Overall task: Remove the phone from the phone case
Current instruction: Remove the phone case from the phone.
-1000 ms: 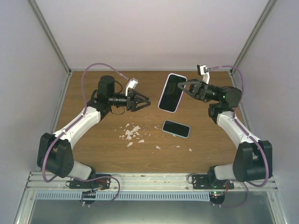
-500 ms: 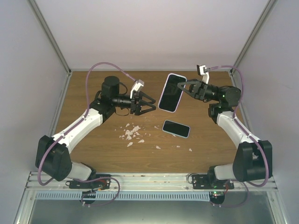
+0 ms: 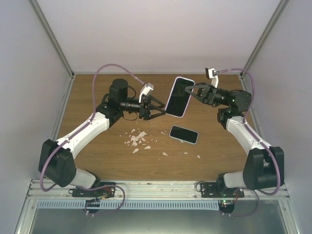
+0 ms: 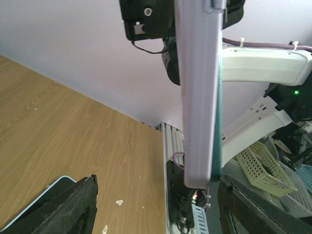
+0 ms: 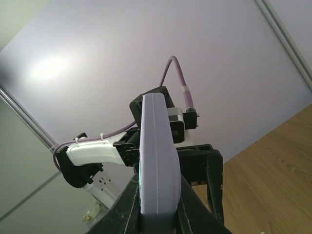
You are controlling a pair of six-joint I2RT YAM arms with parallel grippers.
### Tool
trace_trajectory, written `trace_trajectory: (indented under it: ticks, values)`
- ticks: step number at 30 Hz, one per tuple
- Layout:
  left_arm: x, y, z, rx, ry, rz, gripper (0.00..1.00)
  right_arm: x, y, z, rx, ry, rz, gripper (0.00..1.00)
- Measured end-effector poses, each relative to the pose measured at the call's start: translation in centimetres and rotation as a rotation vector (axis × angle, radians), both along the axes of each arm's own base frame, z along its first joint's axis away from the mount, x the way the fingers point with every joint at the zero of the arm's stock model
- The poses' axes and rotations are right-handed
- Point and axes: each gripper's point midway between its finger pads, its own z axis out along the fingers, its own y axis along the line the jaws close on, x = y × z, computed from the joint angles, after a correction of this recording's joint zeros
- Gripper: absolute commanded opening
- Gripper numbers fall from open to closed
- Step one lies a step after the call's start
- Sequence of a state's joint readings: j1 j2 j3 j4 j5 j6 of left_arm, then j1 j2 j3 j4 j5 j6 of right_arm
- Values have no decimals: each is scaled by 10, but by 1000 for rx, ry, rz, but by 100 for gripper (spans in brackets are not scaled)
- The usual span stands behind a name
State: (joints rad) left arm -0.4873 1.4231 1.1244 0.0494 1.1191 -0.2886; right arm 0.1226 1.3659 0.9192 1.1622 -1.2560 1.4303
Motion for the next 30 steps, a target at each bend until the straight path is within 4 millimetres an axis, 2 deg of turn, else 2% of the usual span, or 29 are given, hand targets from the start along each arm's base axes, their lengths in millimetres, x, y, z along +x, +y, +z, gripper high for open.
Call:
trace_trajectory:
  ticks: [16,21,27,30]
  values:
    - [9,-2,-13,23,40,25,62,-5,-1,7,16,-33,3,0]
    - [24,1,-22,42,68,78,61,-6,-1,9,26,-36,3,1]
    - [63,15,-46,107,115,256,61,-18,7,12,31,-11,56,1]
    - [66,16,-50,119,123,278,64,-18,7,13,31,-8,59,1]
